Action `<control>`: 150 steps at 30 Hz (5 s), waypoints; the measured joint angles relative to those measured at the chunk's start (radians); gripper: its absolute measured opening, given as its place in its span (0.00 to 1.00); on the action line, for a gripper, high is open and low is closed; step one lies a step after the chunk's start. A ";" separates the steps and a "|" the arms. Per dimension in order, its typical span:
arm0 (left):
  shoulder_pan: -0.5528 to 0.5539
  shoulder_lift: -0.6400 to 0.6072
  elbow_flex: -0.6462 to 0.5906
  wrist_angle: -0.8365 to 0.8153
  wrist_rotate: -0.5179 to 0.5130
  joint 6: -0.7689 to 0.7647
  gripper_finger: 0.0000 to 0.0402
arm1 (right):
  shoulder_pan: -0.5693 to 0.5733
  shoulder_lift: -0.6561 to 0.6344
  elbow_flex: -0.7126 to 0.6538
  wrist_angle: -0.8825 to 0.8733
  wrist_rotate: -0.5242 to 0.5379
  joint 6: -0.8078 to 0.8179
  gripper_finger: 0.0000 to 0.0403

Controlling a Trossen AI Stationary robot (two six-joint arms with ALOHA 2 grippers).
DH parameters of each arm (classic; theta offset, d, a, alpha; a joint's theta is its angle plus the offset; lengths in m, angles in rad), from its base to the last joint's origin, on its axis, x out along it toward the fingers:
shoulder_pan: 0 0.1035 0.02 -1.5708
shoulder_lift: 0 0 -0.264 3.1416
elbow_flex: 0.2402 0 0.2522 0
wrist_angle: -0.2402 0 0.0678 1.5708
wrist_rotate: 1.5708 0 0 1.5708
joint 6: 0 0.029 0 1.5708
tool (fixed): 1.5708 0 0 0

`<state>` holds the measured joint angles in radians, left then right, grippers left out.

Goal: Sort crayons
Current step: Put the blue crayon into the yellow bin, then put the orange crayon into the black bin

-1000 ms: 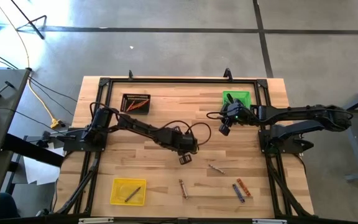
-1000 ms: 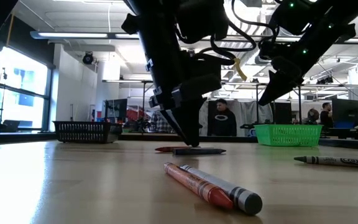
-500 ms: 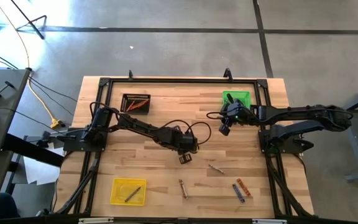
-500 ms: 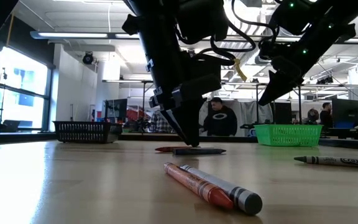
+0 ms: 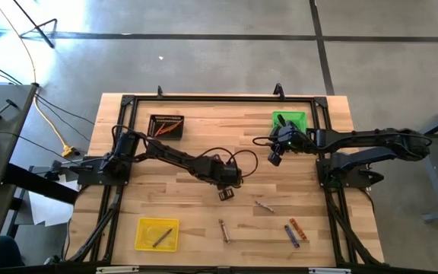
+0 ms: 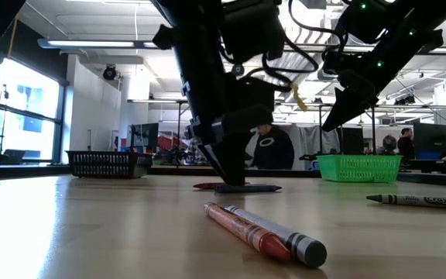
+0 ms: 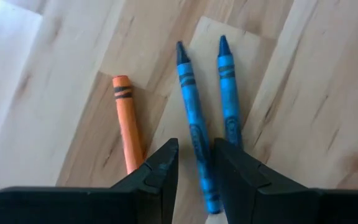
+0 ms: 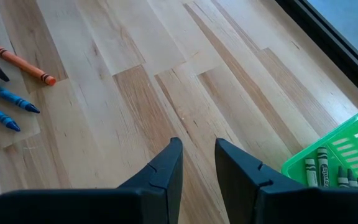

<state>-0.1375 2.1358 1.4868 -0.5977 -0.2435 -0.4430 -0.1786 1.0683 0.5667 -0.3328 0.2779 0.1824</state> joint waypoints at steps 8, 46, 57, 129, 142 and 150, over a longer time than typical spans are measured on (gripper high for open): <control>0.000 0.007 0.001 -0.007 -0.002 0.000 0.23 | 0.000 0.000 0.000 -0.005 0.000 0.000 0.22; -0.094 -0.040 0.283 -0.605 0.144 -0.210 0.00 | 0.000 0.000 0.000 -0.004 0.000 -0.004 0.22; -0.410 -0.052 0.452 -0.970 0.444 -0.702 0.00 | 0.001 0.000 0.000 0.008 0.000 0.002 0.22; -0.555 -0.061 0.200 -0.817 0.506 -1.061 0.18 | 0.003 0.000 0.000 0.084 0.000 -0.008 0.22; -0.316 -0.061 0.289 -0.684 0.135 -0.587 0.18 | 0.003 0.000 0.000 0.080 0.000 -0.008 0.22; -0.147 -0.007 0.288 -0.374 -0.036 -0.218 0.18 | 0.002 0.000 0.000 0.048 0.002 -0.008 0.22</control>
<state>-0.2841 2.1288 1.7752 -0.9717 -0.2798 -0.6606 -0.1768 1.0687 0.5667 -0.2844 0.2802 0.1745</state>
